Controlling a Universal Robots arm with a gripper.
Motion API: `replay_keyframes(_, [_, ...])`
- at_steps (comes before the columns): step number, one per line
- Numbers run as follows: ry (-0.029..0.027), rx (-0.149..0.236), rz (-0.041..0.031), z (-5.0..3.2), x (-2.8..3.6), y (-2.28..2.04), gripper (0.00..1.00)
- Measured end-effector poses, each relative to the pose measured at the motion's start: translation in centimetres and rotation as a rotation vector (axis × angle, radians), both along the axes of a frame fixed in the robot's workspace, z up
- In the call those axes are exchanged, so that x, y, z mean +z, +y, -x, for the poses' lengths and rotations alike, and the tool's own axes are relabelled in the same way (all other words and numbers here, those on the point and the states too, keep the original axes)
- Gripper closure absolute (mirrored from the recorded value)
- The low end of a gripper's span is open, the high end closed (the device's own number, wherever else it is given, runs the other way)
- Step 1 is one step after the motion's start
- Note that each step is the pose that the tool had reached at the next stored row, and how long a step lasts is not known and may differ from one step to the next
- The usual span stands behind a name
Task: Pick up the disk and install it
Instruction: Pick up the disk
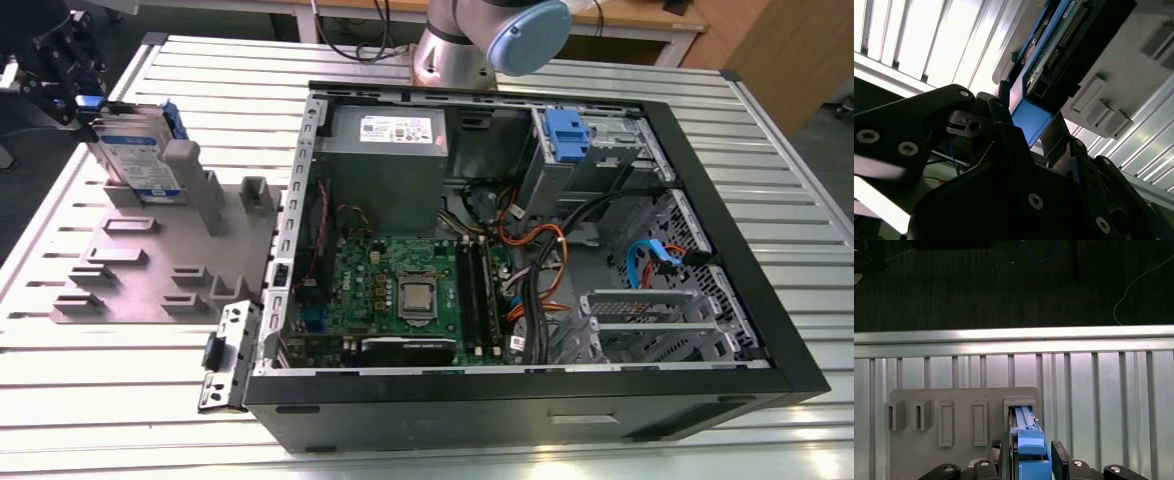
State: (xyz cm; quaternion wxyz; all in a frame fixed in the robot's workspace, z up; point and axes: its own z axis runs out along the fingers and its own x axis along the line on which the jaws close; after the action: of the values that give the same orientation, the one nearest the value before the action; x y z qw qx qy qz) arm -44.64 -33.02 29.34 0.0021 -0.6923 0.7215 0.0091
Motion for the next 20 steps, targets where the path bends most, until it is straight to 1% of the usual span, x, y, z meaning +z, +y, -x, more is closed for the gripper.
replay_keyframes(3, [0.0001,-0.008,0.0001,0.00,0.00,0.00,0.49])
replay_keyframes(8, [-0.0001,-0.008,0.0000,0.00,-0.02,-0.02,0.49])
replay_keyframes(12, [0.0000,0.013,0.0000,0.00,-0.04,-0.08,0.49])
replay_keyframes(20, [0.0002,0.014,0.0001,-0.07,-0.10,-0.08,0.49])
